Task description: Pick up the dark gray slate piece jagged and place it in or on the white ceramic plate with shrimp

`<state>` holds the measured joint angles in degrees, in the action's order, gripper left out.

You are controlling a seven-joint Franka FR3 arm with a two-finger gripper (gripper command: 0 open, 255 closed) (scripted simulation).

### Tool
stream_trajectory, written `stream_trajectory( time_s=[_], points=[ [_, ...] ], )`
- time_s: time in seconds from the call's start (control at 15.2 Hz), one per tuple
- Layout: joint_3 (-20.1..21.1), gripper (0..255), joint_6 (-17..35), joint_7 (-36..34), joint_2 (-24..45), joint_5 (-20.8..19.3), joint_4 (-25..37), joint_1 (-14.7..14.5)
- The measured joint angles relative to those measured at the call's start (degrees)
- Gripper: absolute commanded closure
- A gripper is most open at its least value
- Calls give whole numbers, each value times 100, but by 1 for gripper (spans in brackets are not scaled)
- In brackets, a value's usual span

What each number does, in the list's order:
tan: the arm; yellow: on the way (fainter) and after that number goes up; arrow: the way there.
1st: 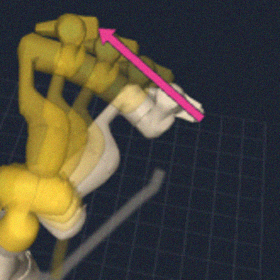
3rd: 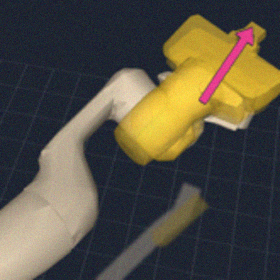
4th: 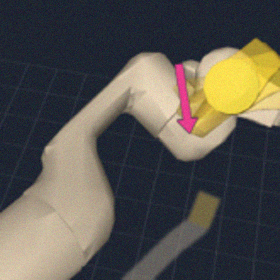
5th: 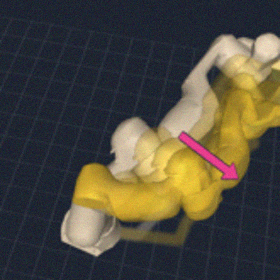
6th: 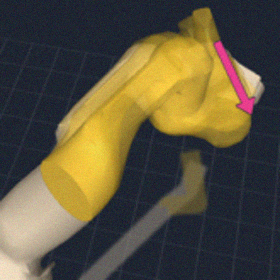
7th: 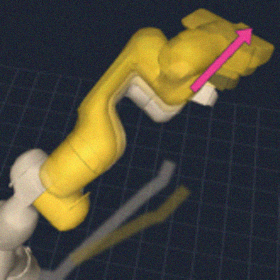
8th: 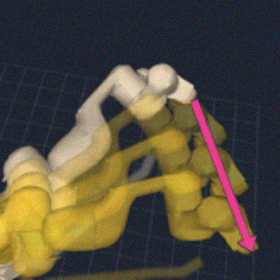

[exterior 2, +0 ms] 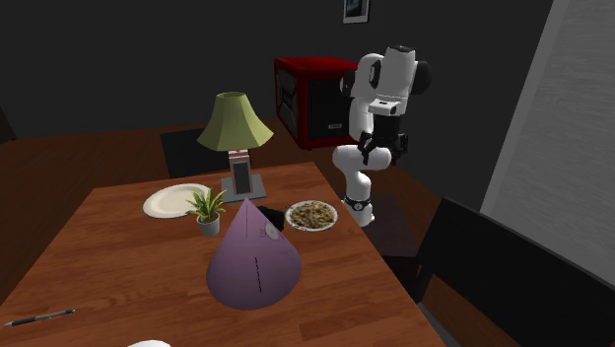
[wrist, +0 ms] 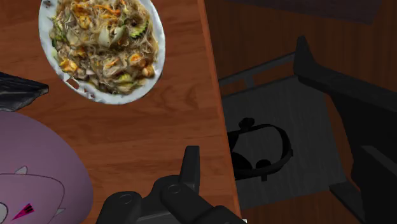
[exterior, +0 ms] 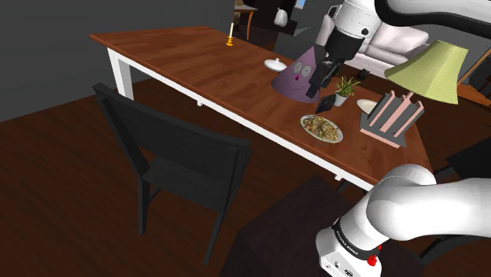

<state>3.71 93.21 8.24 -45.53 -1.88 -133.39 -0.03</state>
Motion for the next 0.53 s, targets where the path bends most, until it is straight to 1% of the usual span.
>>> stream_trajectory(
  time_s=[0.07, 0.2, 0.46, 0.53],
  points=[
    [0, 0, 0, 0, 0, 0, 0, 0],
    [-214, 0, 8, 381, -111, -108, -136, -47],
    [-871, 0, 22, 1604, -283, -478, -371, -179],
    [-1104, 0, 27, 1975, -250, -615, -344, -194]
  ],
)
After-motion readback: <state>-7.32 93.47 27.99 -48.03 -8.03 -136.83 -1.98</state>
